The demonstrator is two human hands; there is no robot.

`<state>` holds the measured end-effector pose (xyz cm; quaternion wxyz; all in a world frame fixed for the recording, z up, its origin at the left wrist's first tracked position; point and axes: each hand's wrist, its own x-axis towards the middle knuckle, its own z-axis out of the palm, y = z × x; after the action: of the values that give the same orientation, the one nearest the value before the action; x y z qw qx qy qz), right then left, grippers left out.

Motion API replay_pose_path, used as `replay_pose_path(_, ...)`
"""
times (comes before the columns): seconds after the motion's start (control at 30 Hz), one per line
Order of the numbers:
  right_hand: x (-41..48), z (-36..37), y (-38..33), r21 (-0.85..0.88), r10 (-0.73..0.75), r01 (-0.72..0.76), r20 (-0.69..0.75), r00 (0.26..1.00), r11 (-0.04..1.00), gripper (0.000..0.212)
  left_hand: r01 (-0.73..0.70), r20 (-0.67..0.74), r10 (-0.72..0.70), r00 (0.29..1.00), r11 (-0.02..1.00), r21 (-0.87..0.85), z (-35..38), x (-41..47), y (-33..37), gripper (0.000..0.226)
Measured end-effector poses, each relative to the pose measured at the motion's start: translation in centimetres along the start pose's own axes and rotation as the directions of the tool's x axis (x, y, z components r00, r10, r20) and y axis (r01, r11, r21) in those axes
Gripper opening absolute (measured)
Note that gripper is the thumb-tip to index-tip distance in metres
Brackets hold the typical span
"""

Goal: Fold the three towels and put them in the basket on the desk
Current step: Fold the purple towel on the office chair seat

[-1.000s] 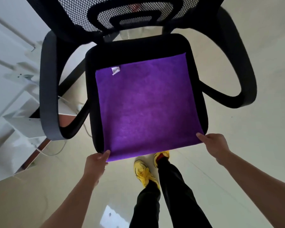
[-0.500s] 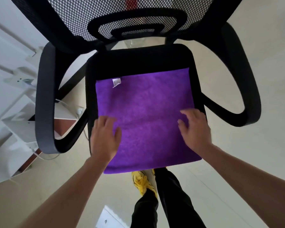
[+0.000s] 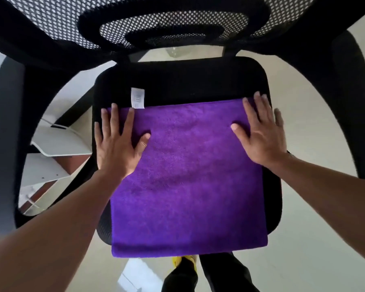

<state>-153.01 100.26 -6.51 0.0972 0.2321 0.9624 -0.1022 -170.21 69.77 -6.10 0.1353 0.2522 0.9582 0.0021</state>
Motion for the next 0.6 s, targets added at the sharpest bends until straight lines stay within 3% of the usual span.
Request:
replay_pose_path(0.1, 0.2, 0.3, 0.1, 0.002, 0.041, -0.041, -0.011, 0.999, 0.999, 0.073, 0.07, -0.033, -0.07, 0.997, 0.997, -0.027, 0.3, 0.8, 0.5, 0.079)
replay_pose_path(0.3, -0.7, -1.3, -1.8, -0.02, 0.092, -0.091, 0.009, 0.996, 0.996, 0.073, 0.072, -0.007, -0.071, 0.997, 0.996, 0.043, -1.6, -0.5, 1.1, 0.075)
replay_pose_path(0.47, -9.0, 0.5, -8.7, 0.08, -0.199, 0.209, -0.116, 0.973, 0.975, 0.06, -0.146, -0.035, 0.146, 0.989, 0.989, -0.008, 0.5, -10.1, 4.9, 0.06)
replay_pose_path(0.6, -15.7, 4.4, -9.5, 0.022, -0.202, 0.204, -0.056, 0.978, 0.979, 0.057, -0.099, -0.023, 0.1, 0.995, 0.995, 0.02, 3.9, -17.2, 3.7, 0.058)
